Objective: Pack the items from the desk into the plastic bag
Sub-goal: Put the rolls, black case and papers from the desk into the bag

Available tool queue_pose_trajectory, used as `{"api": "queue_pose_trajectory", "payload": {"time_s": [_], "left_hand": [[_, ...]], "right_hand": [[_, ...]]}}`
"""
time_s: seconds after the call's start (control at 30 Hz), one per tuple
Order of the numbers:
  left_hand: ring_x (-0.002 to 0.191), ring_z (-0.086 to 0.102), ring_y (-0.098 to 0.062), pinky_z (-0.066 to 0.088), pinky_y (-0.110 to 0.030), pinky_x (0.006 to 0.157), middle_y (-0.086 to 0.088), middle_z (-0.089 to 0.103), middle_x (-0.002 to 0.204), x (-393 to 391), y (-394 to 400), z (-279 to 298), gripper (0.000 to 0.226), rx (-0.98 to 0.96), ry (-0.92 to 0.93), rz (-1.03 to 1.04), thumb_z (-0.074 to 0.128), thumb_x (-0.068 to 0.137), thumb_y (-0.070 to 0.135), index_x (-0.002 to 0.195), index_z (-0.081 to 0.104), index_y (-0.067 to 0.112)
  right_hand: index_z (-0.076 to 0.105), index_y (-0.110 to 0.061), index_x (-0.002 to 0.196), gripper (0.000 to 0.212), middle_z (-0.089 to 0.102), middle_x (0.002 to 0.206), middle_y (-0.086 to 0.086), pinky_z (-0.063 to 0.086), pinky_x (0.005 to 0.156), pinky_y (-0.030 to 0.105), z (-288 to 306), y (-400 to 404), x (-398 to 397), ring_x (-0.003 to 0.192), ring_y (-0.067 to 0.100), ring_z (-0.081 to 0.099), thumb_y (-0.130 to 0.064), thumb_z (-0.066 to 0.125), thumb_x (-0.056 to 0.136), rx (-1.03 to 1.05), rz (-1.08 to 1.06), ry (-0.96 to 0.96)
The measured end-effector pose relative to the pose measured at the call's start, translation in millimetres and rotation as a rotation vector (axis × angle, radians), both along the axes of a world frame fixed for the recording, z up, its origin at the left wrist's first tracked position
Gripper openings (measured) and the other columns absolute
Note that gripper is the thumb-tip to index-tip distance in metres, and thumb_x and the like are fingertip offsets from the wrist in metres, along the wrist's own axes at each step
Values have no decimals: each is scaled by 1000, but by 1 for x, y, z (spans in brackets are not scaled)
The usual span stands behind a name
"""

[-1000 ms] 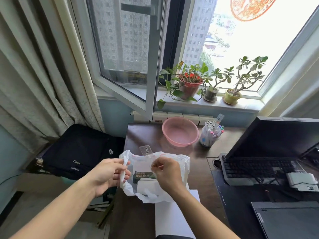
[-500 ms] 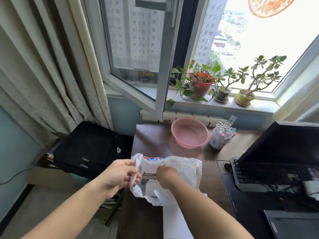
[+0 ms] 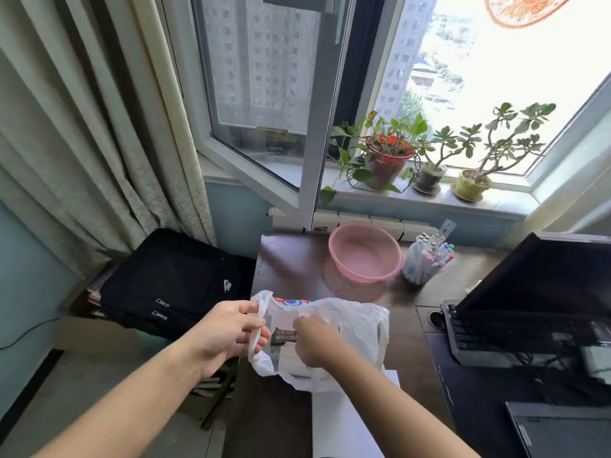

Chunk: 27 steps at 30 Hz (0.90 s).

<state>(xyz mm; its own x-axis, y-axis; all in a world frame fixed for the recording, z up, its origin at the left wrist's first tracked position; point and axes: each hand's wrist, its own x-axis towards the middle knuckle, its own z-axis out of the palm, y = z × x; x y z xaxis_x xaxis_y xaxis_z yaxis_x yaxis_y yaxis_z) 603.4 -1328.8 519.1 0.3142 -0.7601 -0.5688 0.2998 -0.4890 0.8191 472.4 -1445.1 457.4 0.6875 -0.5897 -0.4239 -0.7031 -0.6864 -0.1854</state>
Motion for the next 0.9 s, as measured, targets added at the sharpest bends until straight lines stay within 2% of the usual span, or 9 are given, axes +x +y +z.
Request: {"api": "queue_pose_trajectory", "payload": {"time_s": [0.13,0.3,0.37,0.53,0.6,0.63,0.7,0.83,0.9], "left_hand": [[60,60,-21,51,-29,54,-20,63,78,-10,-2,1,21,6,5,0,55,90,-5,95,58,15],[60,59,-21,52,-26,52,-19,63,75,-17,-1,4,18,3,-75,-9,53,89,-7,103,61,2],[63,60,-21,53,-26,54,-20,63,79,-19,-1,6,19,5,-102,-12,53,89,-7,105,61,0],[72,63,-23,55,-26,58,-21,68,88,-23,3,6,19,31,-144,-28,55,89,-5,105,63,-2],[75,65,-25,56,-28,62,-21,71,89,-26,5,7,16,46,-164,-39,55,89,-4,102,65,-3],[75,66,-25,56,-29,64,-22,72,90,-27,5,7,16,52,-168,-40,55,89,-4,100,66,-2],[77,67,-25,57,-30,65,-23,73,91,-29,7,7,15,56,-173,-37,55,89,-4,99,66,-1],[75,67,-24,56,-28,61,-23,73,92,-30,8,6,15,67,-166,-22,56,89,-4,99,66,-1],[71,66,-23,55,-26,59,-23,73,91,-30,9,6,14,66,-154,-14,56,88,-4,98,66,-2]], "right_hand": [[61,-9,101,15,68,101,12,46,62,33,40,36,-24,85,31,65,-4,55,88,-195,122,-265],[57,-19,97,23,65,89,-3,49,61,29,39,79,-75,78,18,58,-38,56,84,-240,224,-630],[54,-20,103,34,62,97,-3,49,70,31,19,88,-98,88,19,56,-46,56,82,-160,228,-537],[31,-16,143,71,43,140,10,41,98,45,-64,89,-150,123,36,47,-38,59,82,69,115,126],[41,-11,134,53,44,131,18,52,82,45,-100,94,-170,108,36,62,-20,49,82,-29,-4,95],[49,-12,120,44,46,116,16,55,63,38,-116,99,-178,84,30,70,-16,44,76,-80,-44,87],[49,-16,100,34,41,95,10,46,39,29,-151,109,-194,49,23,63,-18,39,67,-196,-116,68],[38,-15,82,23,35,80,11,36,32,29,-171,107,-195,35,23,48,-17,48,61,-192,-81,115],[34,-16,78,57,48,69,11,33,33,29,-156,104,-187,37,23,49,-19,75,39,-98,-68,118]]}}
